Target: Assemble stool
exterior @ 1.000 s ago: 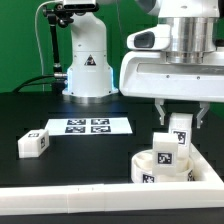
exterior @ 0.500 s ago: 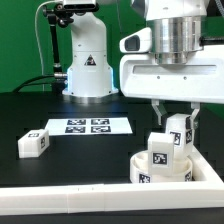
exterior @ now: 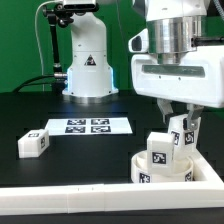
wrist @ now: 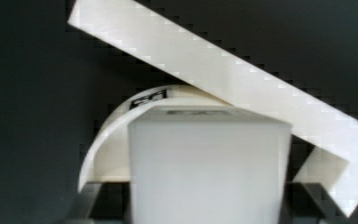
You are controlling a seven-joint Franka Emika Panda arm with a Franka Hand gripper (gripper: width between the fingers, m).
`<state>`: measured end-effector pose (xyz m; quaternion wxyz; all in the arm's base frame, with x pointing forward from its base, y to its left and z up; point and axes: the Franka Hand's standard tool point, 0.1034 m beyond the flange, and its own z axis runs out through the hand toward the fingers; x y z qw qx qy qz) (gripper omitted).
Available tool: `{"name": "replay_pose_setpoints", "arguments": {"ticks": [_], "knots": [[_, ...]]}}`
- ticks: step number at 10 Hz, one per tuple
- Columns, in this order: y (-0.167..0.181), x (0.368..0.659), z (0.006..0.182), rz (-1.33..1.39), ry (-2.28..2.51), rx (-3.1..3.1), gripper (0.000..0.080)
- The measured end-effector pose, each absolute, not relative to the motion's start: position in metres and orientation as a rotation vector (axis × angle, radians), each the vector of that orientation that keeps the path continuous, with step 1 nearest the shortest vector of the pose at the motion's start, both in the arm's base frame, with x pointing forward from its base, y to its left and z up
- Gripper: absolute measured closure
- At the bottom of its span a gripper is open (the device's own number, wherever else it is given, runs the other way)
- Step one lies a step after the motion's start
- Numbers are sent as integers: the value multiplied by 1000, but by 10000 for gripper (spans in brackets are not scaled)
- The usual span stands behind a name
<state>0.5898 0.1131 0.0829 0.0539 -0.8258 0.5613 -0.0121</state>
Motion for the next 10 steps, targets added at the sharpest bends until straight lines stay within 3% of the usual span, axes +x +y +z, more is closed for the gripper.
{"name": "replay_pose_setpoints", "arguments": {"ticks": [10], "knots": [[115,591,82,86,2365,-1811,459]]}}
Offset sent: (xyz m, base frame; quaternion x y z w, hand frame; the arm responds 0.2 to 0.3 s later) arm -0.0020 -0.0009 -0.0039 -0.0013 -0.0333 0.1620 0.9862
